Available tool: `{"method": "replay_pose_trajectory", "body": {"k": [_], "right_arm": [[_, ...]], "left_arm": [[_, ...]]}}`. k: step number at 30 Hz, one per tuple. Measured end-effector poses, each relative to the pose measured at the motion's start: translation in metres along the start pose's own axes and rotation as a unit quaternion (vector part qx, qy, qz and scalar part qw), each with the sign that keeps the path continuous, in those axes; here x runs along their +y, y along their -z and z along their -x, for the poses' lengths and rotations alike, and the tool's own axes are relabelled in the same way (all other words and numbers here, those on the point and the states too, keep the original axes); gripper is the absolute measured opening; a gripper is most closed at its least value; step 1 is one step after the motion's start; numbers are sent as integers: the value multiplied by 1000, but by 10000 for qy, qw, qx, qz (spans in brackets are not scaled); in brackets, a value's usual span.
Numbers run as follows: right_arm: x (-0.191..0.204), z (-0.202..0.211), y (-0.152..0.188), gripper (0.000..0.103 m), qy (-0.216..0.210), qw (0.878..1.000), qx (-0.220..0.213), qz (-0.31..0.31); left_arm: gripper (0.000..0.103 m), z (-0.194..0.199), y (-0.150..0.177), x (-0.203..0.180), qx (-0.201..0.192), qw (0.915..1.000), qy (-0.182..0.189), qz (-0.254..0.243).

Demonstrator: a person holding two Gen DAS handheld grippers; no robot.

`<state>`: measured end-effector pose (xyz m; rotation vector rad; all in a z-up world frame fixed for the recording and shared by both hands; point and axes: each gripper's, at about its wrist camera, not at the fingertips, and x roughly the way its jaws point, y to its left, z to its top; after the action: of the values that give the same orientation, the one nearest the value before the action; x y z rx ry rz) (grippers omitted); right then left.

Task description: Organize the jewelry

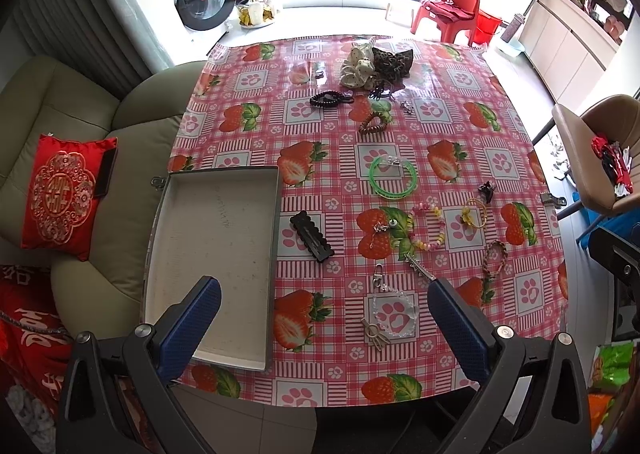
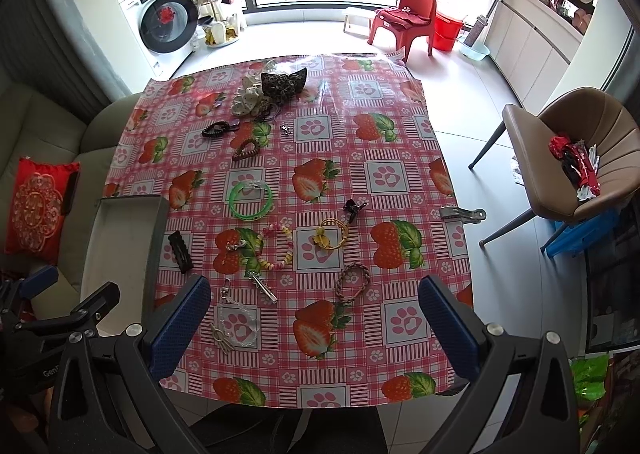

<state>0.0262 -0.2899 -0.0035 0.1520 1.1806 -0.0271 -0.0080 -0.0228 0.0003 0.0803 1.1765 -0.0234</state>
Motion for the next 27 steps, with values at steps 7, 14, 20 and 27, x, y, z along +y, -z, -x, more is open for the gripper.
{"method": "replay_pose_trajectory", "body": {"k": [7,14,20,27], "right_arm": [[0,0,-1,103,9,10000,5,-11],[0,0,-1,103,10,10000,0,-7],[0,-2,0,103,11,10000,18,-67],[-32,-28,7,103,89,9956,455,-809]], "left_arm": [[103,-1,3,0,-1,10000,9,-16],[103,-6,-1,-2,0,9999,56,-84],[103,-11,-8,3,25,9998,31,-171],[103,-45,-23,8,172,9989,189,-389]]}}
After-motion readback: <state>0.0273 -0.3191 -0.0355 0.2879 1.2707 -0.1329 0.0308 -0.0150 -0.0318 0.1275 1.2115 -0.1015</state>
